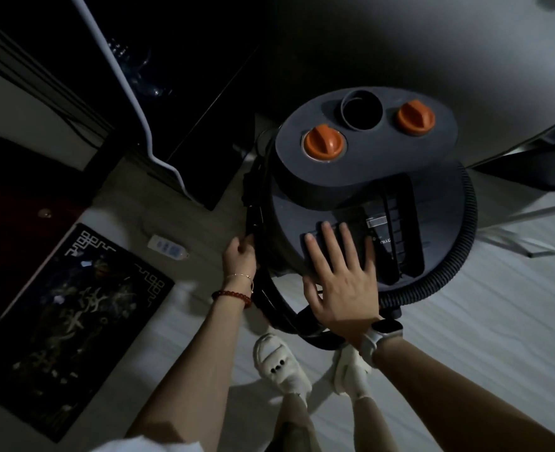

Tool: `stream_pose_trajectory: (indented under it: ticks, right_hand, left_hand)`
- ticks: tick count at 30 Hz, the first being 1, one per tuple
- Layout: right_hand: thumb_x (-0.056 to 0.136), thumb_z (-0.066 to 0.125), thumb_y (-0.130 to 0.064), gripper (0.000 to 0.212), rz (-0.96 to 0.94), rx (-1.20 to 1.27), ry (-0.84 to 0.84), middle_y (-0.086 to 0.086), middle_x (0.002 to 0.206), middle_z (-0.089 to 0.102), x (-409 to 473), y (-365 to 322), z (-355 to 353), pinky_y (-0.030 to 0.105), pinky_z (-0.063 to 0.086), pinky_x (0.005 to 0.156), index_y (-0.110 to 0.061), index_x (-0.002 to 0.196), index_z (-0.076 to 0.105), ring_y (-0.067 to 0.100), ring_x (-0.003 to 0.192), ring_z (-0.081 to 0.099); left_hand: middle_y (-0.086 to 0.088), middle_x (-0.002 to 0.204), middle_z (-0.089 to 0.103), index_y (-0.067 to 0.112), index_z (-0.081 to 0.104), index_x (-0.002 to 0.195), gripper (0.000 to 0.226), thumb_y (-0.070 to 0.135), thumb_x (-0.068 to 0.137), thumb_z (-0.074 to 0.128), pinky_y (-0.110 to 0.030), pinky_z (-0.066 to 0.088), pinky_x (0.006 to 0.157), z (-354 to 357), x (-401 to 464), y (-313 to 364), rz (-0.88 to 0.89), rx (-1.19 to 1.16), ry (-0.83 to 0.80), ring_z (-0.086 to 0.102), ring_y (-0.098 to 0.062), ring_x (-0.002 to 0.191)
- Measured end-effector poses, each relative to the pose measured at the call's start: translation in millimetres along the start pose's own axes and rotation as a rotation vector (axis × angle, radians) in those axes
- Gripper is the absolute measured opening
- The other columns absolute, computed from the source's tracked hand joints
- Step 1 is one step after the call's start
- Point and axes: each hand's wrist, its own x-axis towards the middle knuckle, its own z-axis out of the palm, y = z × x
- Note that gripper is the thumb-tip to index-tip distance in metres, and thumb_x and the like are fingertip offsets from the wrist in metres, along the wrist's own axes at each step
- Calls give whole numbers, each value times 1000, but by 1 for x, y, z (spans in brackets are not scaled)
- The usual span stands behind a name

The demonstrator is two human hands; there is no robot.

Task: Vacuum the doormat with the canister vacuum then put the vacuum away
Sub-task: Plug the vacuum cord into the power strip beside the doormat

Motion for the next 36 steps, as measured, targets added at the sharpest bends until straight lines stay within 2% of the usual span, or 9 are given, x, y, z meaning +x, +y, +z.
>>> stream_pose_trajectory:
  ticks: [3,9,13,18,22,24,27,32,36]
  right_hand:
    - [81,41,-46,70,5,17,-12,7,153,25,3,-1,-1,52,7,109,-24,145,24,28,141,15]
    - [80,41,-43,70,-16,94,-29,7,153,24,2,0,-5,54,9,110,-24,145,23,28,142,13]
    - [79,39,-37,68,-37,186,-53,10,153,24,1,2,-11,56,10,110,-20,143,26,25,142,11]
    - [81,43,-27,51,-298,410,-152,8,137,51,-60,-5,-4,50,11,116,-15,130,45,21,134,36]
    - [89,26,-38,49,-206,518,-455,5,104,67,-106,-1,-8,35,25,113,-15,122,54,20,105,59]
    - [91,29,-39,41,-144,505,-352,3,88,66,-115,13,-13,39,52,86,-15,100,61,21,83,62]
    - [91,36,-37,30,-63,439,-188,-2,72,60,-127,40,-19,32,53,55,-18,84,59,16,61,57]
    - [98,19,-44,54,86,422,20,2,77,57,-148,83,-39,28,44,57,-12,94,62,19,64,53]
    - [100,27,-35,39,169,438,264,9,72,53,-131,97,-65,29,35,59,-10,99,57,22,60,47]
  left_hand:
    - [3,54,33,6,57,97,19,12,98,39,-15,31,40,-10,-15,8,30,-180,-60,33,-2,38]
    - [13,43,39,13,52,78,27,17,100,36,-11,26,36,-40,-58,42,80,-426,-140,30,1,34]
    - [10,44,46,13,53,78,27,19,99,37,-13,37,39,-56,-80,44,-139,-578,-263,42,-1,37]
    - [7,50,53,11,55,80,23,14,97,40,-15,48,48,-58,-120,14,-276,-692,-258,51,-4,47]
    - [4,56,54,10,57,84,20,8,96,41,-19,51,56,-48,-147,12,-196,-683,-239,52,-7,55]
    - [2,62,50,11,57,86,18,7,95,42,-23,53,62,-41,-154,14,-159,-636,-243,53,-7,55]
    - [-2,67,45,10,55,85,17,4,96,42,-26,57,60,-31,-161,19,-137,-605,-223,55,-7,51]
    - [-6,71,47,8,53,86,19,-1,96,39,-25,58,58,-3,-184,27,-149,-565,-227,61,-11,54]
    - [-6,74,50,10,51,83,21,-2,95,39,-24,57,58,27,-196,53,-97,-599,-210,64,-6,52]
